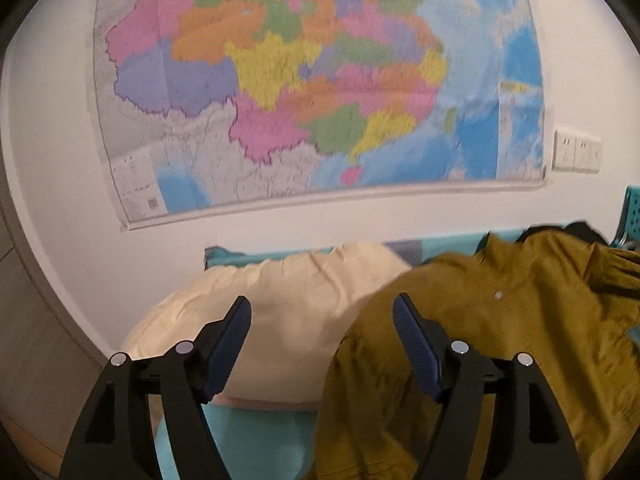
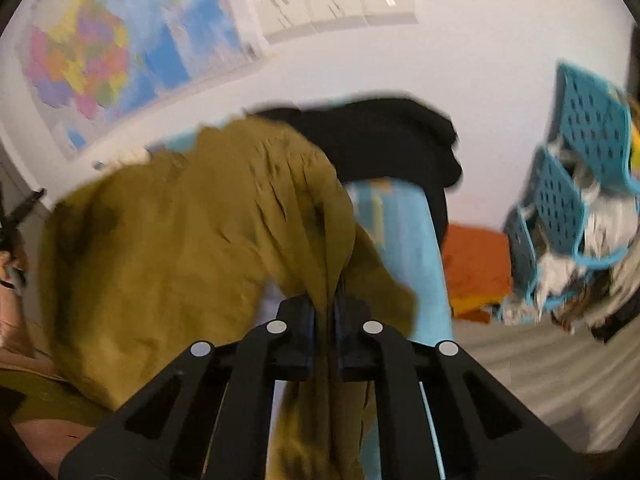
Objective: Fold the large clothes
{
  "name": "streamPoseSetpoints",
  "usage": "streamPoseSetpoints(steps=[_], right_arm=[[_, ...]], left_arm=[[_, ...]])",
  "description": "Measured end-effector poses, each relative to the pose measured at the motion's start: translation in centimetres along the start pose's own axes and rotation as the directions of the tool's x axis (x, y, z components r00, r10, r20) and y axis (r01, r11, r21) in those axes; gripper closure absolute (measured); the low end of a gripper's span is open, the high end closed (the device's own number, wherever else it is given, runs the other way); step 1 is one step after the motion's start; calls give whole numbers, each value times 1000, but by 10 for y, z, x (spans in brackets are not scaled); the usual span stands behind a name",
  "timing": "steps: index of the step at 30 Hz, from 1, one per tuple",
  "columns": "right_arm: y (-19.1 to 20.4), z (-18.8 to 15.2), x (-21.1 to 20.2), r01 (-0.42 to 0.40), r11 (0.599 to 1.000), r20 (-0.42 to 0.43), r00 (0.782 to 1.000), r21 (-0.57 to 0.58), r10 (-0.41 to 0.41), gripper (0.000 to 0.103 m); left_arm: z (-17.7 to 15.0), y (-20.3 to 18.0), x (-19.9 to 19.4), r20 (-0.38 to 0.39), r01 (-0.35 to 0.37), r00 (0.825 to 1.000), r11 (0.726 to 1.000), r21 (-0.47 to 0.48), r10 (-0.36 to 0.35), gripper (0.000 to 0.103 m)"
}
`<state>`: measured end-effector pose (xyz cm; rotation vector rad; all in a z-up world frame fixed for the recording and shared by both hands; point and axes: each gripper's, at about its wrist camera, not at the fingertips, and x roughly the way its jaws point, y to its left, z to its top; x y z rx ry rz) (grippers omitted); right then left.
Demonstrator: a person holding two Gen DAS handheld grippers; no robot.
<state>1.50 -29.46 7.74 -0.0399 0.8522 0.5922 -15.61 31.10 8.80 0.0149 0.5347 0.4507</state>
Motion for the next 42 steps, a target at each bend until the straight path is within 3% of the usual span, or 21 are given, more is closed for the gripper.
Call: streamPoseSetpoints(steps=[5,10,12,14,16,20,22,23,25,26,29,31,34,35,36,37,38,39,40,42], right_arm=[[75,40,-19,-139,982,-39,990,-127,136,95],[158,50,19,-341,921,-123,938,-187,323,93],[184,49,51,-415,895,-177,905,-166,387,86],[201,45,79,-445,883,-229,884,-149,407,78],[213,42,108,-475,873,-276,859,-113,431,49],[202,48,124,-482,872,-261,856,-87,447,45],[176,58,119,-449,891,-181,884,-75,430,41],[160,63,118,-430,901,-138,897,-54,420,39],[127,73,124,-296,955,-63,954,-25,294,36],[111,75,131,-244,970,-51,969,-3,244,35],[73,71,169,-220,969,-106,967,111,232,34],[58,62,194,-200,968,-147,964,149,222,33],[46,52,212,-281,939,-153,937,200,313,33],[47,50,213,-285,941,-150,938,182,313,34],[47,48,212,-300,940,-142,936,163,323,45],[46,46,209,-327,932,-138,927,158,349,75],[49,46,208,-334,930,-135,925,153,355,90],[46,48,204,-324,935,-127,931,145,342,99],[42,48,199,-335,930,-111,929,149,352,100],[37,54,191,-344,927,-74,931,150,357,101]], left_arm=[[3,-20,-12,18,134,991,991,-11,-134,32],[-10,-64,-4,-23,304,953,951,52,-304,32],[-17,-80,2,-58,368,929,928,65,-365,31],[-26,-99,10,-114,443,894,893,78,-433,31],[-33,-110,17,-147,469,879,879,87,-454,31],[-53,-126,28,-239,558,814,827,71,-529,29],[-60,-131,32,-266,597,781,801,51,-565,26],[-65,-137,35,-295,626,749,779,24,-593,25],[-73,-150,36,-349,669,699,743,11,-624,25],[-77,-159,36,-368,681,686,732,19,-628,24],[-93,-191,35,-432,729,631,683,45,-645,22],[-104,-211,41,-486,744,597,667,38,-638,20],[-118,-230,54,-550,763,536,646,-10,-641,23],[-122,-234,58,-563,766,520,642,-26,-643,40],[-126,-238,61,-576,790,477,611,-50,-664,64],[-126,-239,65,-582,798,461,600,-58,-670,73],[-124,-238,64,-578,787,483,616,-43,-658,87],[-120,-235,63,-569,789,490,614,-32,-660,95],[-113,-229,62,-554,787,506,617,-18,-661,96],[-90,-209,55,-500,743,597,667,50,-627,99]])
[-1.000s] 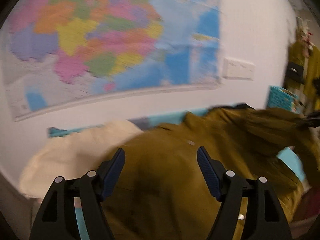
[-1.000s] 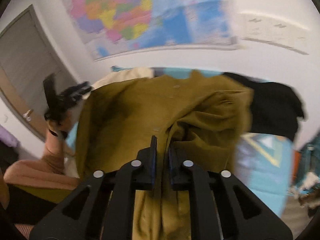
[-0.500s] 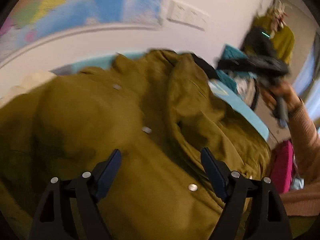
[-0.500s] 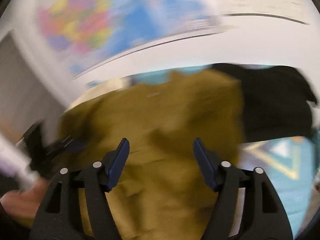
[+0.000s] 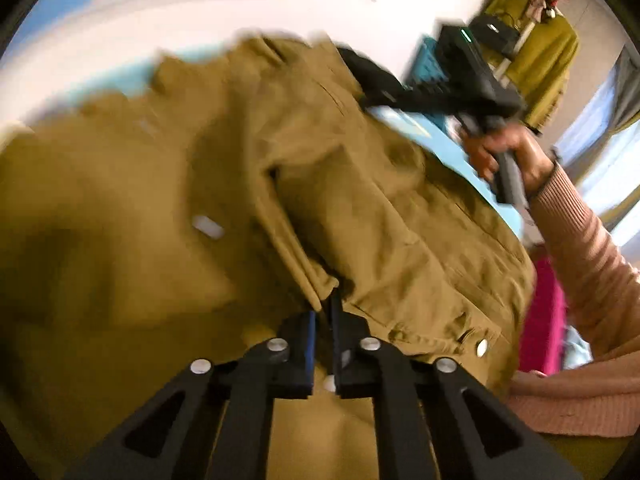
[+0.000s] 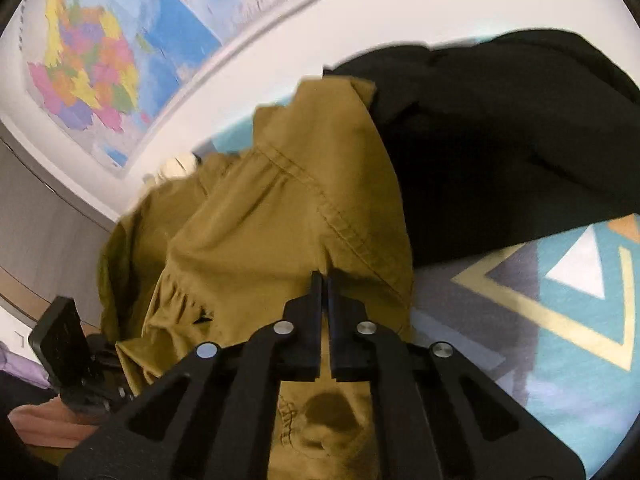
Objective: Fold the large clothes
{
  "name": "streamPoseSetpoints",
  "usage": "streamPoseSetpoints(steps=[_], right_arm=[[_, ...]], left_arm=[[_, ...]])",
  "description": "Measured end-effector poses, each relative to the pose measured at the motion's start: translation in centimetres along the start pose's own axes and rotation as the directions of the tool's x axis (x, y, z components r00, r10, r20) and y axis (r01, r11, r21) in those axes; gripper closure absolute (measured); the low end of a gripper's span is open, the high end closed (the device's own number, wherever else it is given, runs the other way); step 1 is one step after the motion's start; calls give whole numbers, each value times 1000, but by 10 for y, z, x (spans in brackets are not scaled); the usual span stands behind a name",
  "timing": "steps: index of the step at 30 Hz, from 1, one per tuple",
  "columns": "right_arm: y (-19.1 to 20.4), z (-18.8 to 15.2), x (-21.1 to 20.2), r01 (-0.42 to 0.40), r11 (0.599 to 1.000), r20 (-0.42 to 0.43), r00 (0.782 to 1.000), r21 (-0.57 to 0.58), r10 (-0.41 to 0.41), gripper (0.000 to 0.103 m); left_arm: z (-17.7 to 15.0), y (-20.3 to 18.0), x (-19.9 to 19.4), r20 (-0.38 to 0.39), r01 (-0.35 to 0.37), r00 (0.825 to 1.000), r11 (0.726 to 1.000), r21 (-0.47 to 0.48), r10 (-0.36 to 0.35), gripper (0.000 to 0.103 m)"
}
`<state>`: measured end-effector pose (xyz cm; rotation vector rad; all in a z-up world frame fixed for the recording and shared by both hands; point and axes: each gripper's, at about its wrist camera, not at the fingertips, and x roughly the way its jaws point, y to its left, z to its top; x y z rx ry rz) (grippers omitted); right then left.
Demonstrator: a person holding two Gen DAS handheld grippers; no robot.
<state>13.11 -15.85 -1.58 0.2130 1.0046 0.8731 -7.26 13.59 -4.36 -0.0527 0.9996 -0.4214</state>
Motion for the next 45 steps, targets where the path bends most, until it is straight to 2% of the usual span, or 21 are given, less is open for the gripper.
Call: streamPoseSetpoints(steps=[4,6,7,8,11,13,14,16,19,22,23,24,26,27,32,33,37,39,42,43,45], right_arm=[[-8,10,-29,-18,1000,84,996,14,17,101],[-10,10,-28,17,1000,77,997,18,-18,101],[-12,9,-23,42,999,66,997,19,-44,101],[-16,8,-16,44,998,53,998,40,-46,101],[-21,2,-4,60,996,36,997,71,-62,95],[-21,-3,-3,63,995,29,997,79,-65,88],[-19,-4,-4,76,994,34,996,75,-79,83],[-13,-5,-9,79,996,43,996,51,-81,62],[-1,-5,-15,84,996,58,995,16,-85,61],[8,-6,-16,77,997,69,995,-5,-76,60],[10,-6,-15,78,997,67,995,-8,-78,60],[12,-8,-13,83,996,62,995,-17,-82,60],[14,-9,-11,77,997,57,995,-17,-76,60],[15,-10,-11,80,997,56,995,-19,-78,60],[27,-9,-20,109,992,99,990,-56,-103,60],[37,-8,-24,121,989,122,986,-86,-110,60],[75,-7,-20,94,977,142,988,-191,-68,59],[92,-6,-5,95,965,117,991,-244,-68,56],[103,-3,34,79,959,52,996,-274,-67,54],[103,-3,44,96,957,41,995,-274,-88,54],[95,-3,72,133,955,-17,990,-265,-142,54]], left_arm=[[21,24,-53,94,-201,976,979,21,199,100],[29,39,-68,119,-349,932,937,31,343,99],[32,48,-70,118,-434,896,900,27,429,99],[34,54,-70,110,-463,881,886,14,459,96],[30,83,-68,65,-446,891,893,-62,449,84],[19,84,-67,54,-358,931,931,-64,362,61],[11,77,-66,67,-312,947,949,-48,315,56],[-1,66,-65,70,-291,955,957,12,290,49],[-19,51,-50,20,-266,964,959,102,265,34],[-24,46,-17,-88,-281,951,947,155,296,31],[-25,47,-10,-115,-278,947,946,165,299,38],[-27,50,-4,-142,-285,940,943,175,310,65],[-26,57,0,-157,-314,928,936,159,338,92],[-22,61,-5,-133,-336,926,931,144,354,98],[11,74,-55,40,-462,887,883,84,460,98],[19,78,-63,73,-511,859,856,78,507,98],[29,87,-63,73,-525,851,848,71,521,96],[26,90,-54,48,-519,855,851,82,517,84],[18,99,-39,38,-545,838,834,88,544,58],[19,101,-39,41,-552,834,830,76,551,57],[16,108,-48,49,-528,849,849,28,526,48]])
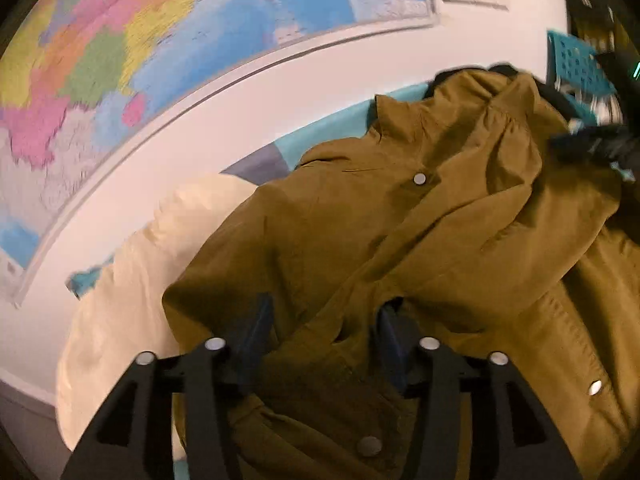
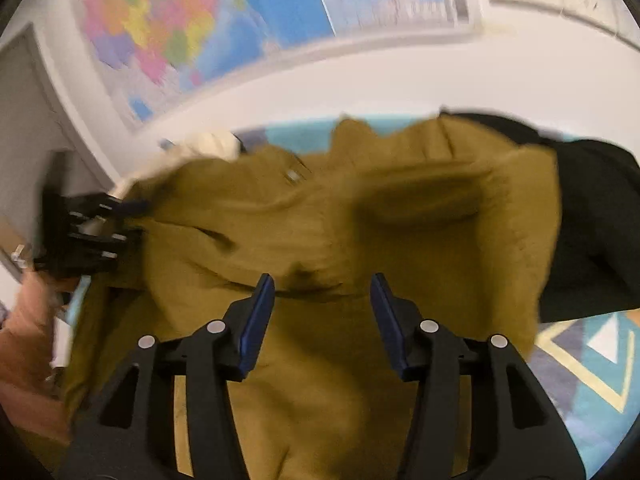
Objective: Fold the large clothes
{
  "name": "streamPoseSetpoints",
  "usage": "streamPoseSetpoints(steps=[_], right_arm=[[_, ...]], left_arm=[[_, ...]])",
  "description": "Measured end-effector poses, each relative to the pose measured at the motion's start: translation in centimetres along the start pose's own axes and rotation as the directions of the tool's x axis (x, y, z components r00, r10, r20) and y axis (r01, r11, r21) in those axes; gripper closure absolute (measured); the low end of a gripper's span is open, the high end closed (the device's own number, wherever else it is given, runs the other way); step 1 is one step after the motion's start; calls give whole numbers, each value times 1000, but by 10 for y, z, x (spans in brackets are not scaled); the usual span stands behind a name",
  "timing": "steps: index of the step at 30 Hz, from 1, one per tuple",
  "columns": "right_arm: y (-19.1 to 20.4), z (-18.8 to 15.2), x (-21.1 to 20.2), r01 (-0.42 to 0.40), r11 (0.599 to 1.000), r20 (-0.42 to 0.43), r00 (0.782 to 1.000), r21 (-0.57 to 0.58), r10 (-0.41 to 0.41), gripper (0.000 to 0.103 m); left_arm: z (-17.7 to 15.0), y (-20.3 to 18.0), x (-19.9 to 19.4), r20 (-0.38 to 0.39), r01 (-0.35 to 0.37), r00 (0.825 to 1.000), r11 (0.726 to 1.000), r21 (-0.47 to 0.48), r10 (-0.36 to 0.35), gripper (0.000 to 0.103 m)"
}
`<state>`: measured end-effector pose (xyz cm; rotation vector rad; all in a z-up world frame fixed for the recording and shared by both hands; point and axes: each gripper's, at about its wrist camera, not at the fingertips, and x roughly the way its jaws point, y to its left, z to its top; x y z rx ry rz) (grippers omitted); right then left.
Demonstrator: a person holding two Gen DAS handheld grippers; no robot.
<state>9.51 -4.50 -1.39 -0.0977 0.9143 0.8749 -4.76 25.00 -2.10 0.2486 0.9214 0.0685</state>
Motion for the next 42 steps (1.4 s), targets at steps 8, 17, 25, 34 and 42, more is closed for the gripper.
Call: streamPoseSetpoints(steps=[8,17,25,34,42], right_arm=[[19,0,0,37,998,-8,999,-49,-38,53],[129,0,21,-184,941,-62,983,-283,173,50],[137,-17,59,-199,956,-153,974,-214,168,46],[214,-79,-19,-684,692,-298,727,-231,618,25],[268,-142,-3,-746,624,-499,642,-231,583,78]], left_arm=[[-26,19,-61,149,35,989,995,-97,-20,29],[-75,-11,-62,54,69,997,991,-116,-63,24],[-98,-9,-51,-54,-39,998,991,-125,33,82],[-78,46,-107,117,87,992,946,-314,-52,97],[-56,44,-122,129,57,991,953,-297,-19,97]])
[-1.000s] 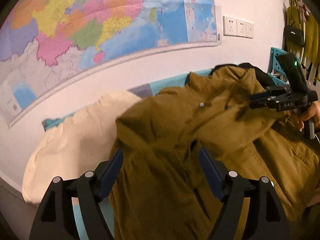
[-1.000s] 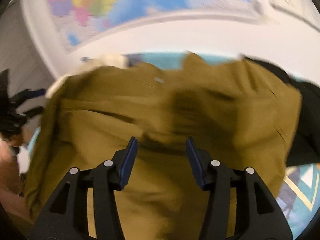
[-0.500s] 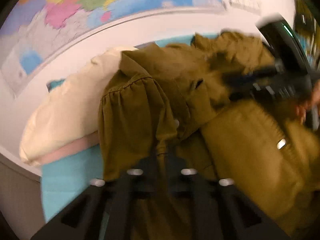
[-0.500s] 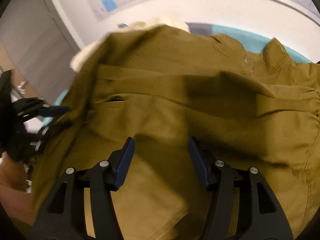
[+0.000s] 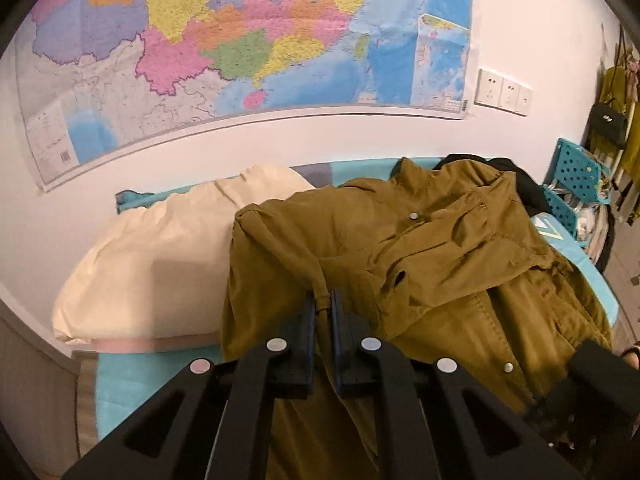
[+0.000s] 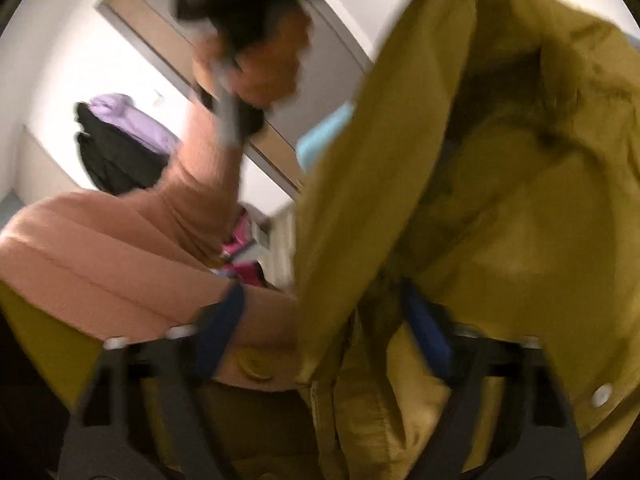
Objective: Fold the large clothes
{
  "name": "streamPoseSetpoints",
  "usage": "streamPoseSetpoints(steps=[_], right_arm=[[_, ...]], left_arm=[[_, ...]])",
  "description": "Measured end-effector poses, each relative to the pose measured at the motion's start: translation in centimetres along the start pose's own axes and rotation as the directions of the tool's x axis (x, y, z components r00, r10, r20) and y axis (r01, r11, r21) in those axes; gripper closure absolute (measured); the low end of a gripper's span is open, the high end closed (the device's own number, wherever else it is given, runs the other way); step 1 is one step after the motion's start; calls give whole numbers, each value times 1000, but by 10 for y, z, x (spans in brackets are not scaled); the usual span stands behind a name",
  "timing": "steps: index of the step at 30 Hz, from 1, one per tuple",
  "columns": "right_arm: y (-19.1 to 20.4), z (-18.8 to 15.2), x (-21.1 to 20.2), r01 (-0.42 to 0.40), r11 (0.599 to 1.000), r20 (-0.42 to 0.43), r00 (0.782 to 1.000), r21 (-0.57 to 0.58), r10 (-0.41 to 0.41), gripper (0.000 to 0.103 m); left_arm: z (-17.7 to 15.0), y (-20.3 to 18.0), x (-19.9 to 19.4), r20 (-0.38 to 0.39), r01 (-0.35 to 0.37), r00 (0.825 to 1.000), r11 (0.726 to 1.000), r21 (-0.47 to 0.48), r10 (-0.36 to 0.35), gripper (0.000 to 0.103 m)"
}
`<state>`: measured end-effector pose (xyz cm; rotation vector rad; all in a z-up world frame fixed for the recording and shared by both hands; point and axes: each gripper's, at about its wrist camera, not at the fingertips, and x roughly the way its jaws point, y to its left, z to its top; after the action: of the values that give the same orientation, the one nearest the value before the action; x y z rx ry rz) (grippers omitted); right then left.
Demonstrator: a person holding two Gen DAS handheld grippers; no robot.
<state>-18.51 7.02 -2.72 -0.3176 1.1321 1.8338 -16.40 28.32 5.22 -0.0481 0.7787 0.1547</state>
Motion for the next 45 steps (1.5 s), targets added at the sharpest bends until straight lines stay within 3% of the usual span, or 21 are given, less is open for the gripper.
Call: streamPoseSetpoints(steps=[2,3,6,8,10,14,15,20,23,26,29,30,31,33,34,36,40,44,45], right_arm=[[9,5,-15,-6,999,53,999,-33,8,88],[14,6,-27,-39,999,89,995,-38,42,100],[33,23,-75,-65,993,231,969,-99,86,100],[51,32,-112,-5,988,302,952,-152,51,100],[62,35,-143,103,982,356,934,-158,-41,100],[48,38,-212,343,937,406,867,-71,-287,100],[37,37,-231,421,907,395,835,-9,-383,100],[-26,26,-279,612,766,272,717,195,-642,100],[-80,21,-288,652,697,181,679,298,-712,100],[-130,13,-275,652,669,109,682,356,-723,100],[-171,12,-245,638,650,66,691,412,-720,97],[-179,11,-240,641,641,60,686,422,-725,83],[-183,8,-237,642,625,66,672,444,-737,60],[-182,1,-244,630,612,111,648,479,-754,39],[-181,-4,-254,611,622,150,644,490,-750,34],[-173,-28,-276,575,625,227,613,528,-756,26],[-179,-58,-284,583,601,221,592,548,-775,22],[-196,-72,-275,560,611,222,608,559,-762,23],[-200,-73,-274,521,650,260,634,553,-729,26]], left_arm=[[5,4,1,-2,3,1000,1000,-20,-3,97],[8,8,0,-1,14,1000,999,-30,-14,97],[23,24,-8,28,62,998,993,-102,-59,91],[34,33,-16,65,122,991,982,-148,-113,91],[46,38,-23,110,158,984,971,-179,-140,89],[56,26,-30,168,179,974,971,-158,-152,76],[56,22,-28,168,178,974,973,-148,-153,74],[50,0,4,118,133,985,987,-90,-122,72],[46,-8,30,81,81,994,994,-75,-75,72],[42,-13,55,40,69,997,996,-60,-66,69],[37,-22,81,-3,11,1000,1000,-19,-11,66],[36,-23,88,-12,-7,1000,1000,-11,7,65],[34,-24,93,-17,-30,999,1000,1,30,65],[30,-25,103,-32,-79,996,997,20,79,62],[28,-24,105,-33,-92,995,995,29,92,60],[23,-20,110,-39,-104,994,994,33,105,55],[20,-12,121,-61,-120,991,993,19,121,51],[24,-14,132,-67,-155,986,988,4,155,49],[25,-14,134,-72,-161,984,987,-2,161,49]])
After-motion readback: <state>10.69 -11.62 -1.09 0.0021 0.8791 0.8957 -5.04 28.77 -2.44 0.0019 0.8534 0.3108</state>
